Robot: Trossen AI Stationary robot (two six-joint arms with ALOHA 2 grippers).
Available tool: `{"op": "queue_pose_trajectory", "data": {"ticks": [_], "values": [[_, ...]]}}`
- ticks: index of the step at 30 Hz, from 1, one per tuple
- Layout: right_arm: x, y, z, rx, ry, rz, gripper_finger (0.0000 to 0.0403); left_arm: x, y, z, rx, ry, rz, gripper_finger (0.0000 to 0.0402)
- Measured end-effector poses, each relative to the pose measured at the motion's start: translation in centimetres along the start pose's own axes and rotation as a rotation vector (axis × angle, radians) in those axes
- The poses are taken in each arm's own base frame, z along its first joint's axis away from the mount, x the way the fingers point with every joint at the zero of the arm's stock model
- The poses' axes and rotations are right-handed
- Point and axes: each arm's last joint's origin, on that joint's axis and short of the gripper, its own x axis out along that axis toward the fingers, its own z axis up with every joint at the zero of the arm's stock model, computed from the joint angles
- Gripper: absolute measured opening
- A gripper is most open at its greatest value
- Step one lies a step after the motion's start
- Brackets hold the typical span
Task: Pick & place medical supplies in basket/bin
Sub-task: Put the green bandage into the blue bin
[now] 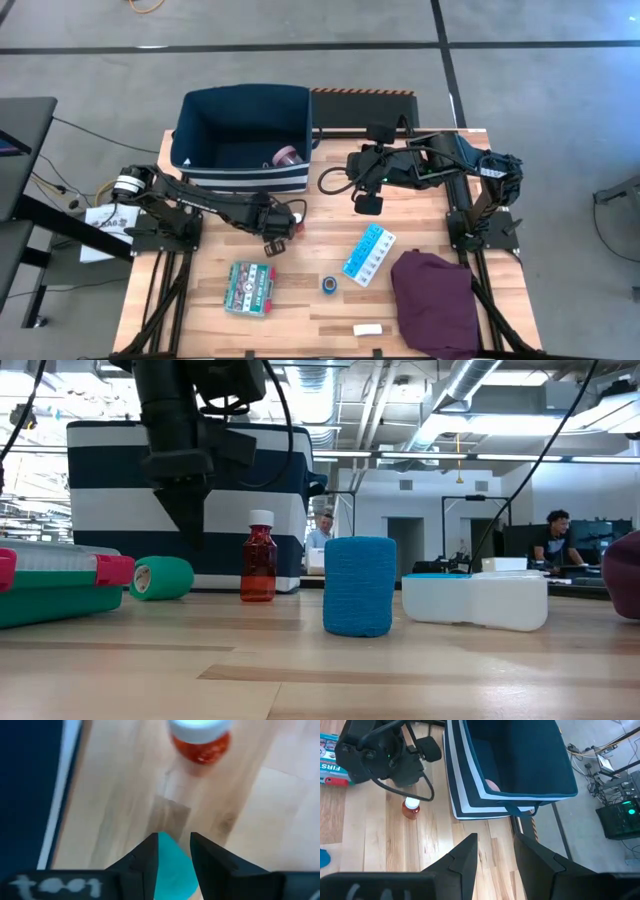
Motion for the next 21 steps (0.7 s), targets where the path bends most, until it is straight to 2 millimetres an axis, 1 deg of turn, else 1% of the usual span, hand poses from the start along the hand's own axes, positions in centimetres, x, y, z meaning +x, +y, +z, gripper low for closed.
{"op": "queue_pose_trajectory", "data": {"ticks": [3, 10, 14, 17, 21], "values": [[0.0, 0.0, 0.0, 0.000, 0.000, 0.000, 0.0121, 0.0, -0.1, 0.2, -0.010, -0.010, -0.028, 0.0099], [0.0, 0.0, 0.0, 0.000, 0.000, 0.000, 0.0121, 0.3, 0.1, 0.2, -0.190, 0.009, -0.018, 0.0098], [0.0, 0.0, 0.0, 0.000, 0.001, 0.000, 0.0121, 0.7, 0.4, 0.0, -0.249, 0.013, -0.002, 0.0099], [0.0, 0.0, 0.0, -0.001, 0.001, 0.000, 0.0121, 1.0, 0.5, -0.3, -0.245, 0.032, -0.005, 0.0112], [0.0, 0.0, 0.0, -0.003, 0.005, 0.000, 0.0121, 1.4, 0.6, -0.8, -0.251, 0.050, 0.007, 0.0151]]}}
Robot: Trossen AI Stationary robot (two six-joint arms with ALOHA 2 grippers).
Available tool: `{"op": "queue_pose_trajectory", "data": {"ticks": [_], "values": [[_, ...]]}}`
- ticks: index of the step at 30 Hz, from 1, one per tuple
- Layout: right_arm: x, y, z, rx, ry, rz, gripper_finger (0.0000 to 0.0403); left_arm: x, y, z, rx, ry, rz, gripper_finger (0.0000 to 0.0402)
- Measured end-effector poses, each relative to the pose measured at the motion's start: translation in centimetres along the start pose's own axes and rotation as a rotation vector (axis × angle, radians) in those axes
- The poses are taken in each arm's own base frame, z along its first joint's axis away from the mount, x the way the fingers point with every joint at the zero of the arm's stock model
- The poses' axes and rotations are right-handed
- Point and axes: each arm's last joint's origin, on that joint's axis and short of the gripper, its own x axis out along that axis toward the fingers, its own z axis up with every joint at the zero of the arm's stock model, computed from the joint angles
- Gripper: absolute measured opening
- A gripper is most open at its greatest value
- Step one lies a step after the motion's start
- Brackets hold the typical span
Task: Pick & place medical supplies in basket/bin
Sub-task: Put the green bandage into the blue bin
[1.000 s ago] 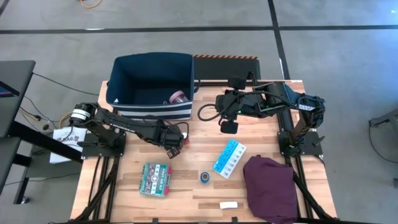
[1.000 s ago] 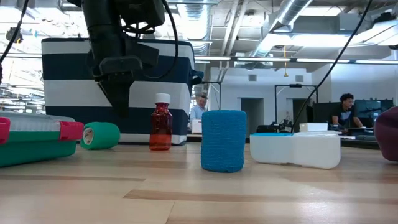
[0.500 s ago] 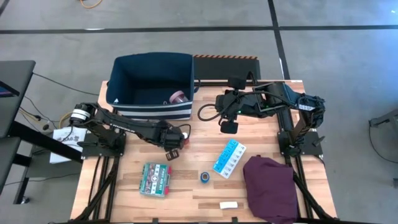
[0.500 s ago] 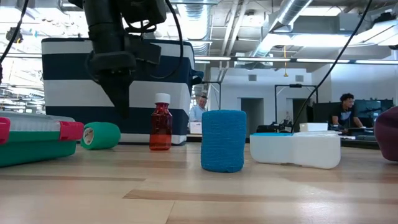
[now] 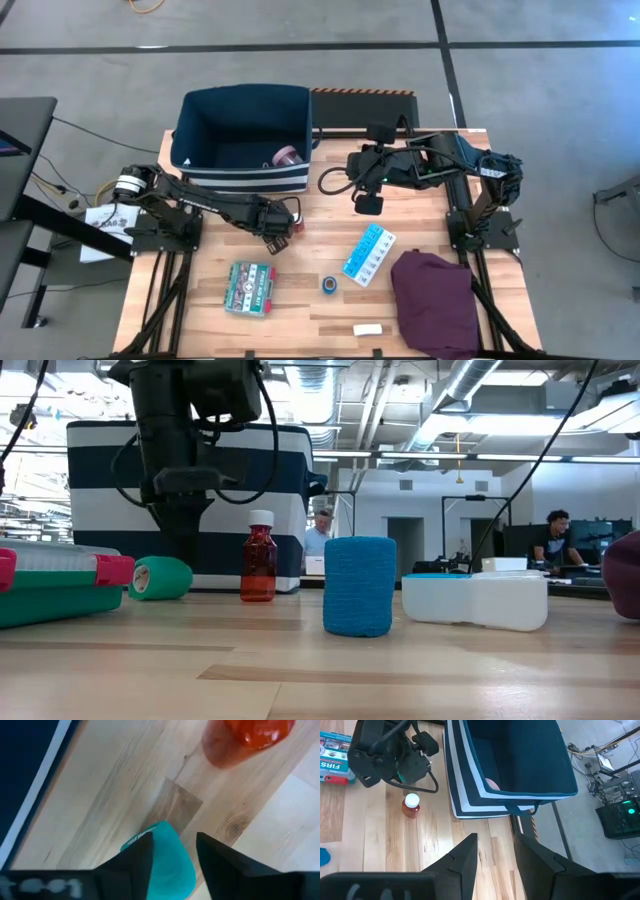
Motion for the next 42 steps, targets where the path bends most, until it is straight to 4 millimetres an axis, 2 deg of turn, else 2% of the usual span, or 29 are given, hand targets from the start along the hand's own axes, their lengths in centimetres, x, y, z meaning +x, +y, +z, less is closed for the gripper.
{"op": "queue_pose_trajectory", "data": {"ticks": [7, 14, 19, 24, 34, 38, 42], "values": [[0.0, 0.0, 0.0, -0.001, 0.001, 0.001, 0.0121, 0.0, 0.3, -0.1, 0.008, -0.008, 0.057, 0.0222], [0.0, 0.1, -0.1, -0.003, 0.004, 0.026, 0.0121, -1.4, 0.6, 0.0, -0.094, 0.074, 0.095, 0.0239], [0.0, 0.3, -0.2, 0.020, 0.014, 0.108, 0.0121, -1.5, 0.5, -0.1, -0.192, 0.110, 0.059, 0.0232], [-0.2, 0.6, -0.7, 0.034, 0.060, 0.117, 0.0121, -1.0, 0.7, -0.4, -0.231, 0.096, 0.085, 0.0227], [-0.2, 0.6, -1.0, 0.058, 0.089, 0.114, 0.0121, 1.0, 0.6, -1.0, -0.306, 0.027, 0.026, 0.0223], [-0.2, 0.6, -1.0, 0.059, 0.089, 0.114, 0.0121, 1.0, 0.6, -1.1, -0.304, 0.025, 0.032, 0.0189], [-0.2, 0.6, -0.9, 0.060, 0.088, 0.114, 0.0121, 0.7, 0.4, -0.9, -0.286, 0.030, 0.025, 0.0122]]}}
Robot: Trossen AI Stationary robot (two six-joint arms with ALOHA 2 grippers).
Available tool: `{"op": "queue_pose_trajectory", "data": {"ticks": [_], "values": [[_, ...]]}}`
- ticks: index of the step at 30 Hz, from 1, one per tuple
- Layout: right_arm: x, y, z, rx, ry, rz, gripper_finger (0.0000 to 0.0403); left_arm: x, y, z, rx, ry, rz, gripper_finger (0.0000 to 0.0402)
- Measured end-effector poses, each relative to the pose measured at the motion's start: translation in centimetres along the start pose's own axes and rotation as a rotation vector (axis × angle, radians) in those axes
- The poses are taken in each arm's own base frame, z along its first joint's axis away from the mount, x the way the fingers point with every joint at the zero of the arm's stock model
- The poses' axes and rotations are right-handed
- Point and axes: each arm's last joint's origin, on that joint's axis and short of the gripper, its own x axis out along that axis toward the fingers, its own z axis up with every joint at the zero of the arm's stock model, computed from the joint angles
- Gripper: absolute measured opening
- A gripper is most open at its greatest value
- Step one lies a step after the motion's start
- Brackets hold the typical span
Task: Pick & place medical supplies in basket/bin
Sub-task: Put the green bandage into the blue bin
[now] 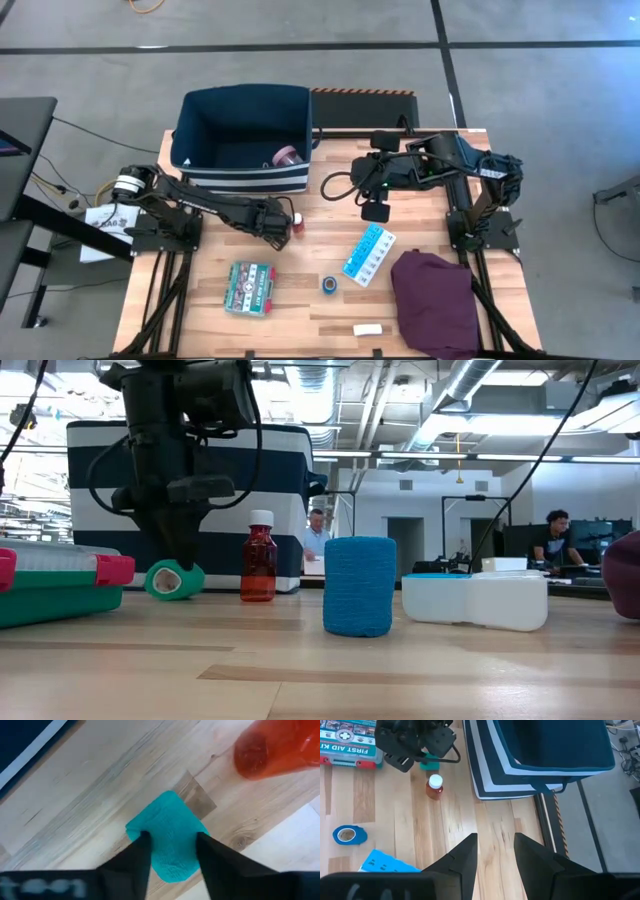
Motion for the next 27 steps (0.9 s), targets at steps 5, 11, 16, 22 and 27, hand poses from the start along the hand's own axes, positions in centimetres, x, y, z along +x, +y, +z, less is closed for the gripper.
{"op": "queue_pose_trajectory", "data": {"ticks": [5, 11, 16, 22, 27], "values": [[0.4, 0.2, 0.2, -0.002, 0.004, -0.001, 0.0121, -0.7, -0.6, 0.5, 0.042, -0.005, -0.034, 0.0037], [0.9, 0.4, 0.3, -0.012, 0.026, -0.004, 0.0121, -3.3, -2.5, 1.5, 0.118, -0.056, -0.122, 0.0002], [1.6, 0.7, 0.5, -0.028, 0.045, -0.005, 0.0121, -4.2, -2.6, 1.7, 0.144, -0.048, -0.103, 0.0001], [1.5, 0.7, 0.5, -0.029, 0.044, -0.005, 0.0121, -4.2, -1.5, 1.3, 0.103, -0.042, 0.032, 0.0006], [1.5, 0.6, 0.4, -0.028, 0.042, -0.005, 0.0121, -4.1, -1.7, 1.5, 0.064, 0.001, -0.029, 0.0046]]}}
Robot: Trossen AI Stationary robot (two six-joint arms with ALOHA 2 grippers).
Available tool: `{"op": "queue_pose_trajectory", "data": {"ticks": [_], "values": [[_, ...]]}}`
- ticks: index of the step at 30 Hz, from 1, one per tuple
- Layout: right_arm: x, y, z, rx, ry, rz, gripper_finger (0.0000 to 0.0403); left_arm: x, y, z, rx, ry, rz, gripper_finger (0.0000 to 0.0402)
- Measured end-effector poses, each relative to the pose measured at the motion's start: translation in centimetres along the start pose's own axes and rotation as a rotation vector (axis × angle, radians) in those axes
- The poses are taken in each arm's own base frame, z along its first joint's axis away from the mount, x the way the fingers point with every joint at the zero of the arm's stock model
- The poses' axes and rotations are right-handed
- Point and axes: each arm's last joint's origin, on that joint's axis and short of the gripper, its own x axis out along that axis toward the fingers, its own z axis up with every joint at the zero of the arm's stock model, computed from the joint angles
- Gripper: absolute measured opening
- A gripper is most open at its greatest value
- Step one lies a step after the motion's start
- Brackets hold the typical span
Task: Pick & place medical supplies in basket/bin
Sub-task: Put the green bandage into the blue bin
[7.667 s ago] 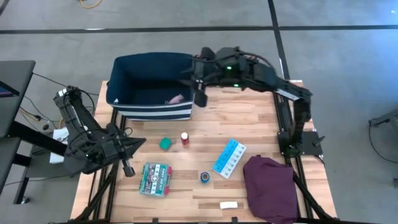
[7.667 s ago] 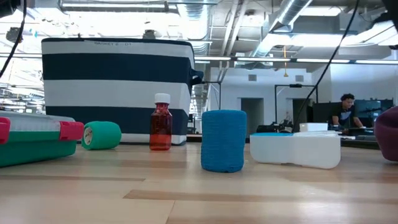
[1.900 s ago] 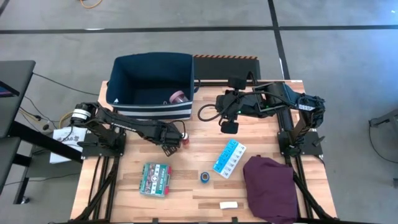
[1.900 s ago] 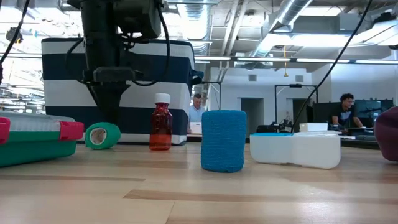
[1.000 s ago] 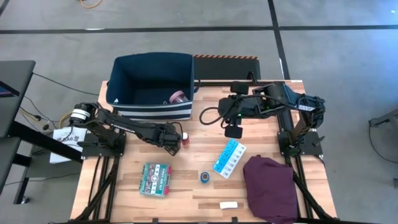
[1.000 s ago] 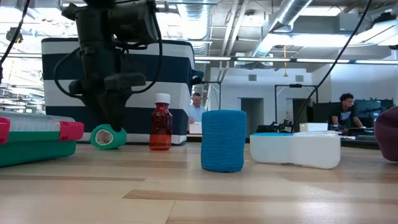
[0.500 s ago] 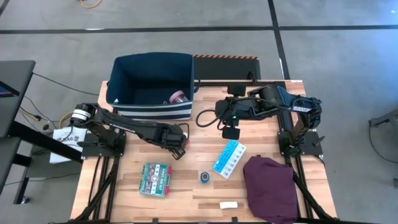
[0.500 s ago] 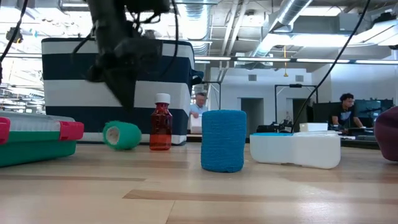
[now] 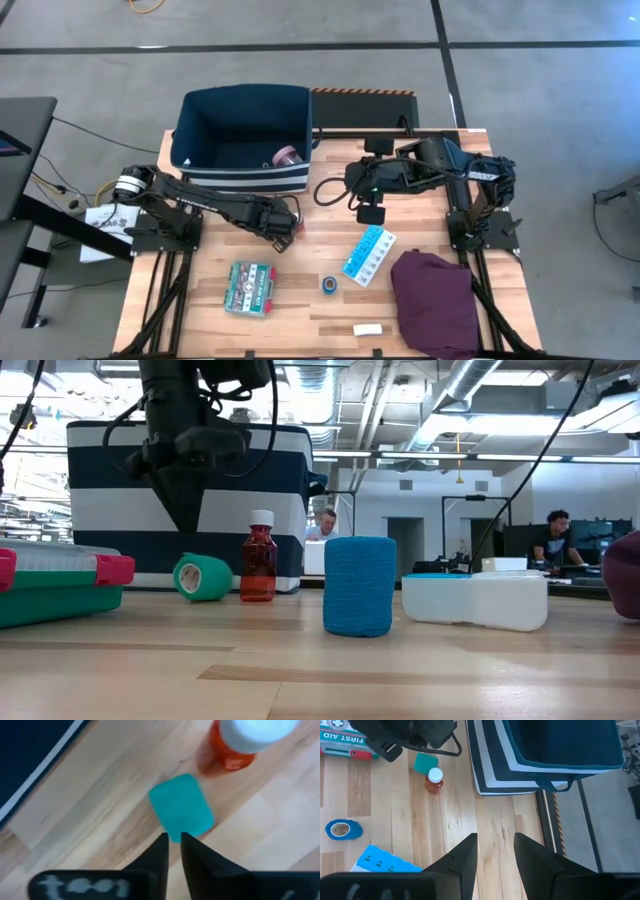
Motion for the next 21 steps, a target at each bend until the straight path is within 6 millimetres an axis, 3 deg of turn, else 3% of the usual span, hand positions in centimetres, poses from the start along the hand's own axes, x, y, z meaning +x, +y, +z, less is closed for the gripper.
{"op": "queue_pose_trajectory", "data": {"ticks": [6, 12, 21], "values": [[0.0, 0.0, 0.0, 0.000, 0.001, 0.000, 0.0121, 0.0, 0.0, 0.1, -0.013, -0.017, -0.004, 0.0124], [0.0, 0.0, 0.0, 0.000, 0.001, 0.000, 0.0121, 2.0, 0.3, -0.7, -0.066, -0.033, -0.019, 0.0188], [0.0, 0.0, 0.0, -0.009, 0.001, 0.002, 0.0121, 4.6, 2.0, -1.7, -0.090, -0.009, 0.039, 0.0220]]}}
